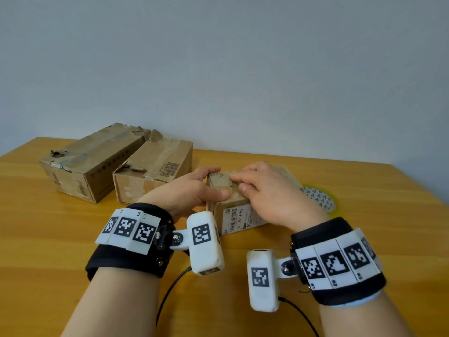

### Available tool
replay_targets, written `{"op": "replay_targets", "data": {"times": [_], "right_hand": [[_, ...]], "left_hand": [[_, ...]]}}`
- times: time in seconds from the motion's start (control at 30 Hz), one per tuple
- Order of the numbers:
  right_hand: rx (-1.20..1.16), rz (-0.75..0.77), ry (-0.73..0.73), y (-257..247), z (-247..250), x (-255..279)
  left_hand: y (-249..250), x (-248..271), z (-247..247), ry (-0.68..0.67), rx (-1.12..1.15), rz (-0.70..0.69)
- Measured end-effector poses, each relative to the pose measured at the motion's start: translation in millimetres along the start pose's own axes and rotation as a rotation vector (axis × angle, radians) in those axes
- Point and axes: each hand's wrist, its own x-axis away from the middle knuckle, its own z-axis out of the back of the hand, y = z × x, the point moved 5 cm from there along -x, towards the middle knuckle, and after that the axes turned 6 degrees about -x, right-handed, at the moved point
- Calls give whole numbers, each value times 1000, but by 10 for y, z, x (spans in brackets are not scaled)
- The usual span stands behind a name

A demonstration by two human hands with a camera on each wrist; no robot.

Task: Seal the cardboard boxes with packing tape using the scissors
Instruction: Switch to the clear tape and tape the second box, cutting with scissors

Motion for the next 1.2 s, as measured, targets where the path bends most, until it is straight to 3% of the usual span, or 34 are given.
{"op": "replay_targets", "data": {"times": [0.4, 0.9, 1.2], "right_hand": [[49, 105, 190, -20, 101, 5], [303, 229, 166, -151, 152, 46], [377, 209, 217, -174, 137, 47]], "left_hand": [[75, 38, -17, -73, -126, -89], [138, 82, -44, -129, -154, -131], [107, 50, -30, -105, -156, -112]]}}
